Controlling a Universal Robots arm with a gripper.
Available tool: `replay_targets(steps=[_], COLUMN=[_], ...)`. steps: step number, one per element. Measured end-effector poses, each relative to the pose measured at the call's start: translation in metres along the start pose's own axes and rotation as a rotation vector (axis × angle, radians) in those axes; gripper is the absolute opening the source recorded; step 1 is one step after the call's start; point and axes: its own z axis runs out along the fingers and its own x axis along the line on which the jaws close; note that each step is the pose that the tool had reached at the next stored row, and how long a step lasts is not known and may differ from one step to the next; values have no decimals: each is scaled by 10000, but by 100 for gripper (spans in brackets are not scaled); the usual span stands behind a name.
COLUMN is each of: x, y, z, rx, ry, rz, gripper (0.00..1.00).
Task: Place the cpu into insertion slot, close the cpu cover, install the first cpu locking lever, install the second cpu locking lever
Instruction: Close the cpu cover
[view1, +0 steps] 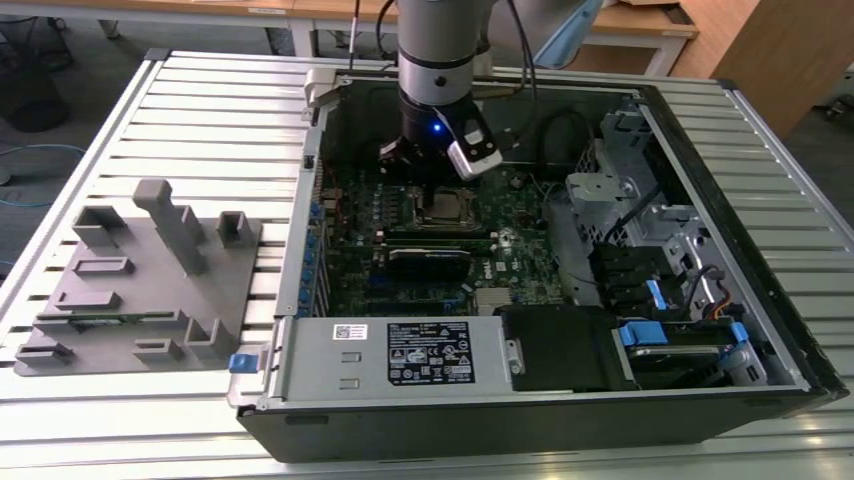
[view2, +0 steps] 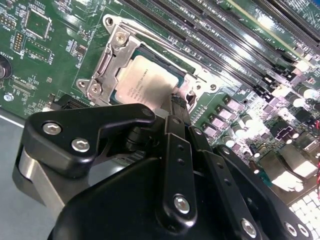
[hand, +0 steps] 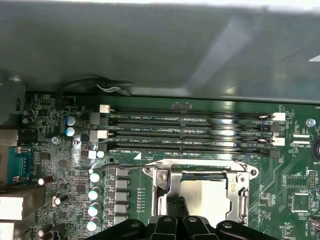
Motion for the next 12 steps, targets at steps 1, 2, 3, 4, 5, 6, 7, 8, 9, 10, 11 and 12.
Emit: replay_targets(steps=[1, 2, 3, 4, 5, 6, 7, 8, 9, 10, 11, 12], x=[4, 9, 14, 20, 27, 34, 40, 47, 52, 55, 56, 56], y=[0, 0, 0, 0, 0, 0, 0, 1, 1, 0, 0, 0], z=[1, 2, 3, 5, 7, 10, 14, 20, 26, 31, 35, 35], rx=[1, 1, 4, 7, 9, 11, 13, 16, 18, 20, 22, 24], ry=[0, -1, 0, 0, 1, 1, 1, 0, 0, 0, 1, 2], rz=[1, 1, 0, 0, 1, 0, 0, 0, 0, -1, -1, -2], gripper=[10, 10, 10, 10, 10, 10, 10, 10, 10, 10, 10, 10])
